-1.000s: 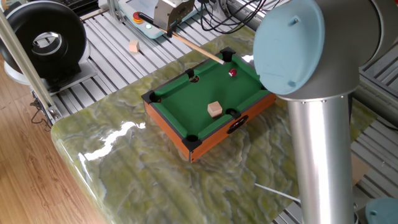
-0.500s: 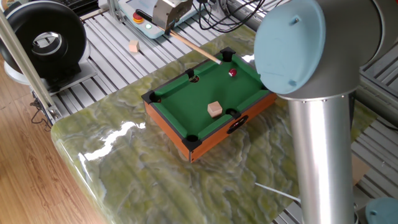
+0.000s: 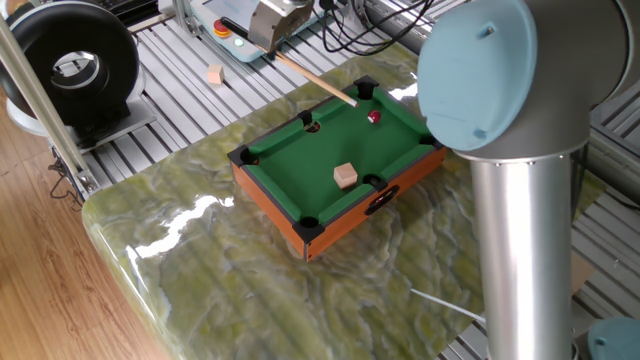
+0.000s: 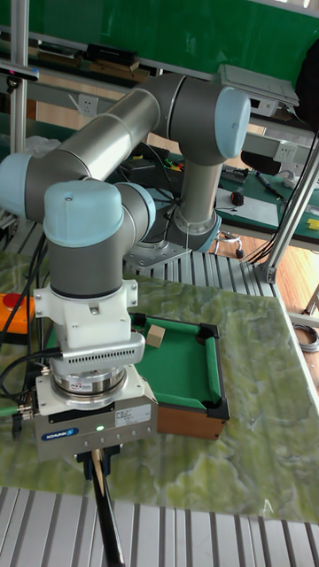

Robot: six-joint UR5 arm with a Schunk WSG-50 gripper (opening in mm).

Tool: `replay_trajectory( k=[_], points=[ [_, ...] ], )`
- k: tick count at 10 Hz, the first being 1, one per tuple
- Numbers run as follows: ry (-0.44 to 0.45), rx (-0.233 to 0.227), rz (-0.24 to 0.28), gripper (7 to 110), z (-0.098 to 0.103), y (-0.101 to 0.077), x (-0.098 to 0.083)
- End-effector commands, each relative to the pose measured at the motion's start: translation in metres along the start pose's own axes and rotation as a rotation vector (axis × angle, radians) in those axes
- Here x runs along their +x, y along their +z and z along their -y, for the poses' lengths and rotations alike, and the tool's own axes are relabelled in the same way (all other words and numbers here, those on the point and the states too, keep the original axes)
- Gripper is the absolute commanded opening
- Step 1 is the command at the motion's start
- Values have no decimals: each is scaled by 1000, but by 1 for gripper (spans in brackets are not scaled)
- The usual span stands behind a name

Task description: Hit the pool ball

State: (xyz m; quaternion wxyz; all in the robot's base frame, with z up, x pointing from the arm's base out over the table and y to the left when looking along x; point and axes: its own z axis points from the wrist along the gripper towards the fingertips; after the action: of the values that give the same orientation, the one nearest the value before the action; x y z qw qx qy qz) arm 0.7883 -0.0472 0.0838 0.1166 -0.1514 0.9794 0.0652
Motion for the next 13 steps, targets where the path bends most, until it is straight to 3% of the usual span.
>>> replay_trajectory(
  k=[1,13],
  points=[
    [8,-10,0,7,-1,-3,10],
    [15,-16,-1,7,-3,-3,17]
  ],
)
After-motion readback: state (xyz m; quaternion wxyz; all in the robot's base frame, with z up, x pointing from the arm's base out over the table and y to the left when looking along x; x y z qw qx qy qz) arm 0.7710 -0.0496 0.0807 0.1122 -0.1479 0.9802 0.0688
